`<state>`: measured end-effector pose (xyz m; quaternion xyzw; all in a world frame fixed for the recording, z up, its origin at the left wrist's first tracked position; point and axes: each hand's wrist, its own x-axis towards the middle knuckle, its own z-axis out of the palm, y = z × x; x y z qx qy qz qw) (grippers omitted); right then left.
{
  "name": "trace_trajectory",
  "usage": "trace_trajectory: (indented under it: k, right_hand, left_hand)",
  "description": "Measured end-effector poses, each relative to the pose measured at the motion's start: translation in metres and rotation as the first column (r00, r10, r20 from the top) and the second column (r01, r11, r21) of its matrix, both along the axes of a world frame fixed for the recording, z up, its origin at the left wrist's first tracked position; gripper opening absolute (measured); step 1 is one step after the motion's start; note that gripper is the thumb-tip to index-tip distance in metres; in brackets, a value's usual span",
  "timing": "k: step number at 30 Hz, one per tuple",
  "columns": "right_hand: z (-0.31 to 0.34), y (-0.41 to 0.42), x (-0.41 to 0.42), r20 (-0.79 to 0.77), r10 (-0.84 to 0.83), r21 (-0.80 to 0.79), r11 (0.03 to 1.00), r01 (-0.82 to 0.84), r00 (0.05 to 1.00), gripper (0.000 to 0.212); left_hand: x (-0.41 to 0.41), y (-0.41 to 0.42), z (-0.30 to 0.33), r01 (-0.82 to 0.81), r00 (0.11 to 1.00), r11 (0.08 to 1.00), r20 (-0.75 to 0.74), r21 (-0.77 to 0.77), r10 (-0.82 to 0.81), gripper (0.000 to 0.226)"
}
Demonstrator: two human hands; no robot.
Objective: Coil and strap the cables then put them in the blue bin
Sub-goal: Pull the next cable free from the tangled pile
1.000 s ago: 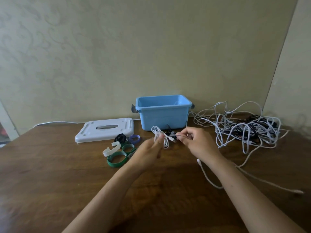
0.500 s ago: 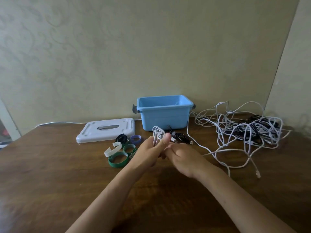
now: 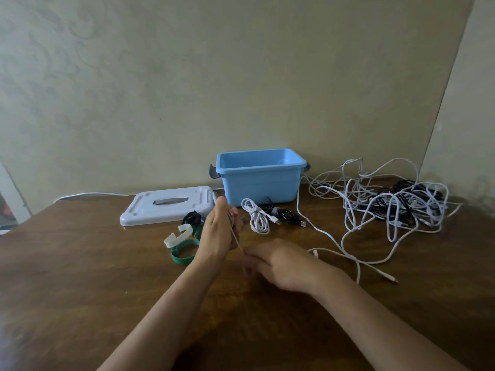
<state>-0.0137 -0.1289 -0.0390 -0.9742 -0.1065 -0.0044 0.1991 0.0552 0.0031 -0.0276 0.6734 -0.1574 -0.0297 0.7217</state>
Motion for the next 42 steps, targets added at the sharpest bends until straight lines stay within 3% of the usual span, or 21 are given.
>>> trace_trajectory:
  k: [3,9,14,18,21,23,27,31,36,39,42]
  right_hand:
    - [-0.001,0.013,0.003,-0.057,0.016,-0.088,0.996,-0.021,0.998,0.034]
    - [0.001,-0.003,0.009,-0.069,-0.084,-0.103,0.992,0.077,0.994,0.038]
    - [0.009,-0.035,0.008,-0.071,-0.196,-0.076,0.979,0.19,0.978,0.035]
    - [0.015,-0.047,0.006,0.101,-0.294,0.017,0.956,0.293,0.951,0.04]
    - [0.012,-0.049,0.007,0.23,-0.309,0.209,0.942,0.263,0.923,0.044]
    - [0.009,-0.049,0.009,0.271,-0.307,0.327,0.921,0.213,0.912,0.043]
    - [0.003,-0.047,0.015,0.333,-0.305,0.391,0.906,0.163,0.892,0.042]
    - [0.009,-0.037,0.01,0.282,-0.295,0.459,0.877,0.142,0.913,0.047]
    - [0.018,-0.048,0.008,0.094,-0.351,0.426,0.86,0.281,0.932,0.066]
    - [0.016,-0.043,0.005,0.025,-0.284,0.485,0.842,0.237,0.958,0.051]
    - [0.014,-0.028,0.004,0.069,-0.204,0.516,0.845,0.14,0.977,0.04]
  left_hand:
    - [-0.006,-0.005,0.002,0.097,0.995,0.992,0.009,-0.079,-0.097,0.041]
    - [-0.006,-0.003,0.004,0.201,0.978,0.971,-0.03,-0.126,-0.206,0.048]
    - [-0.002,0.008,0.01,0.177,0.984,0.982,0.047,-0.065,-0.175,0.046]
    - [-0.002,0.014,0.011,0.165,0.977,0.982,0.125,0.089,-0.175,0.04]
    - [-0.002,0.009,0.005,0.193,0.965,0.969,0.148,0.156,-0.216,0.044]
    - [-0.003,0.005,0.001,0.197,0.948,0.95,0.201,0.245,-0.248,0.053]
    - [-0.008,-0.004,-0.003,0.214,0.911,0.864,0.225,0.456,-0.345,0.063]
    - [-0.003,-0.007,-0.009,0.14,0.899,0.796,0.261,0.589,-0.351,0.066]
    - [0.003,0.004,-0.004,0.051,0.97,0.896,0.191,0.441,-0.149,0.061]
    - [0.007,0.008,-0.002,0.078,0.984,0.935,0.126,0.345,-0.129,0.059]
    - [0.002,0.003,-0.006,0.133,0.978,0.913,0.097,0.386,-0.184,0.064]
